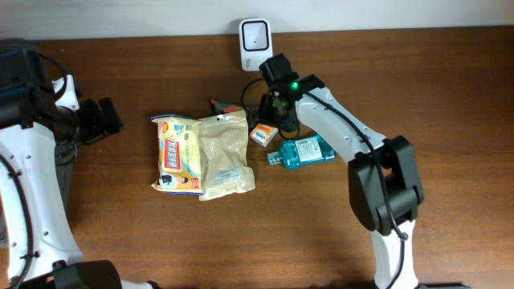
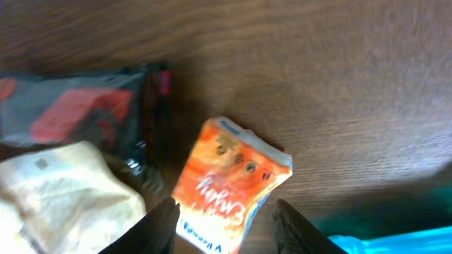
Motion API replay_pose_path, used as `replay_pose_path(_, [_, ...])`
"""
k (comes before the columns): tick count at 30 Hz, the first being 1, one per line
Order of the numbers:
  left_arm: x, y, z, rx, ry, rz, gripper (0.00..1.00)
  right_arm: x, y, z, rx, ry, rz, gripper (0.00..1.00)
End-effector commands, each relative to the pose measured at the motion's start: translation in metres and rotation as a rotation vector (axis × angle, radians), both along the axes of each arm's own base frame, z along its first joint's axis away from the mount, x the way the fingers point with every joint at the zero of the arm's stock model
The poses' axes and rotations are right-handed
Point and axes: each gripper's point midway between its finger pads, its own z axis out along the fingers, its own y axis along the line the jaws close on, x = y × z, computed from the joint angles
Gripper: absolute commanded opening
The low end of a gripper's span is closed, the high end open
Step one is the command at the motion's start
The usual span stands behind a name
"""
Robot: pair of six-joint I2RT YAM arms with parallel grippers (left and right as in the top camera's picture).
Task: Scan the item barcode
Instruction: 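Lift the orange packet with the right gripper away from the bottle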
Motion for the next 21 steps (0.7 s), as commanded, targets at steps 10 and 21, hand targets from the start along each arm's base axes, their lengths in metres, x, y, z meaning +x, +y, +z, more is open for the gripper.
replay_pose_path(10, [-0.002, -0.001, 0.003, -0.009, -0.013, 0.008, 0.99, -0.009, -0.007, -0.054, -0.035, 0.121, -0.084, 0.27])
replay_pose_path(21, [-0.002, -0.001, 0.003, -0.009, -0.012, 0.008, 0.99, 0.003, 0.003, 0.021, 0.353, 0.066, 0.277, 0.04])
